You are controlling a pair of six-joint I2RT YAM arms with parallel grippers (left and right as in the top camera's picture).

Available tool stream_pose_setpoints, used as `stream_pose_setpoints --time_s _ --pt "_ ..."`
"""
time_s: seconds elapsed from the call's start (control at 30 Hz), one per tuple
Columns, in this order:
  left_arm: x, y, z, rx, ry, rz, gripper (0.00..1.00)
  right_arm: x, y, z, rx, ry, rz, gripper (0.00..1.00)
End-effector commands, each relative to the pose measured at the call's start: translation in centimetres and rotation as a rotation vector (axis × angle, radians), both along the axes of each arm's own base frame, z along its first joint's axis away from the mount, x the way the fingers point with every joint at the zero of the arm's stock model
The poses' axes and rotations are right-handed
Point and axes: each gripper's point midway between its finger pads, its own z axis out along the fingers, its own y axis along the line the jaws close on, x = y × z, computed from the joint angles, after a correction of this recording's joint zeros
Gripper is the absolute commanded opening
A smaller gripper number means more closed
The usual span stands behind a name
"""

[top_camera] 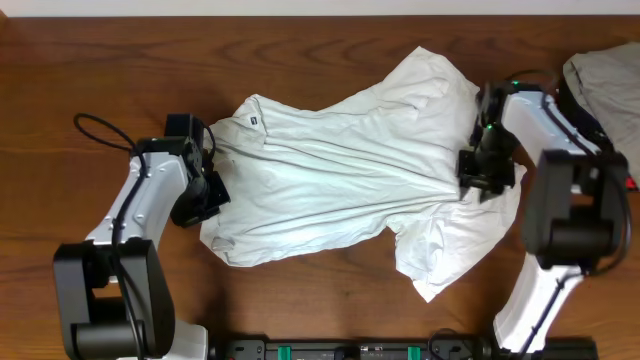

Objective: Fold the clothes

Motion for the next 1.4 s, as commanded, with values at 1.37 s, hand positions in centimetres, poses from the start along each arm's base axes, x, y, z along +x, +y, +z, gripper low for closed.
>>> stream_pose_setpoints --time_s 1.37 --pt "-4.0 -6.5 -2.2 -0.071 0.102 -0.138 0.05 -1.4 13.9 7.5 0.203 -0.252 0.346 0.25"
